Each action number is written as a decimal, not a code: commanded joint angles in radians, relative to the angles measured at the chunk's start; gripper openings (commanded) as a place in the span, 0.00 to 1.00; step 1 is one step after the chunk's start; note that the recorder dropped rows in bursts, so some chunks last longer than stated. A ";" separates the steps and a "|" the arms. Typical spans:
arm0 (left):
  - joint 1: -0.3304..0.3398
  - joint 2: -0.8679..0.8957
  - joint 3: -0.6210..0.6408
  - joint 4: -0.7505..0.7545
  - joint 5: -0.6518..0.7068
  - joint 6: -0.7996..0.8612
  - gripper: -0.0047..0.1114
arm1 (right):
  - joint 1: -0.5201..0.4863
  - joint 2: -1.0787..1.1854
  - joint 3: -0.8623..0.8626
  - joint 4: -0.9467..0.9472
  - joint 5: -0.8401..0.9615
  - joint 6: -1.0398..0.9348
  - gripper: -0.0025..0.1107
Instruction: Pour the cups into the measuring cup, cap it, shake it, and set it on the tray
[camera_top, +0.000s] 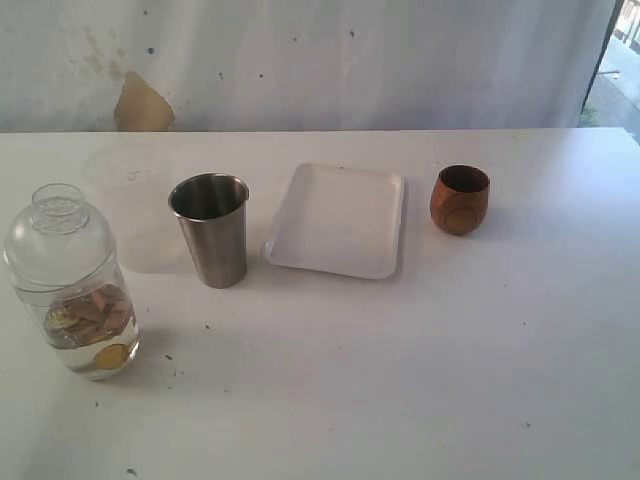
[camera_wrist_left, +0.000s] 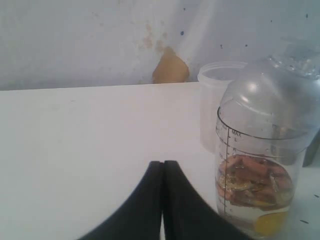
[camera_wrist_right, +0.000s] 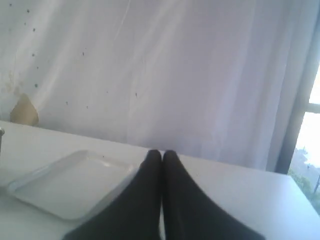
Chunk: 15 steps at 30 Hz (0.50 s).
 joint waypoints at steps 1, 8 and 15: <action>-0.001 -0.005 0.000 -0.003 -0.006 -0.004 0.04 | -0.009 -0.029 0.046 0.001 0.020 0.021 0.02; -0.001 -0.005 0.000 -0.003 -0.006 -0.004 0.04 | -0.009 -0.067 0.046 0.001 0.322 0.028 0.02; -0.001 -0.005 0.000 -0.003 -0.006 -0.004 0.04 | -0.009 -0.067 0.046 0.001 0.408 0.045 0.02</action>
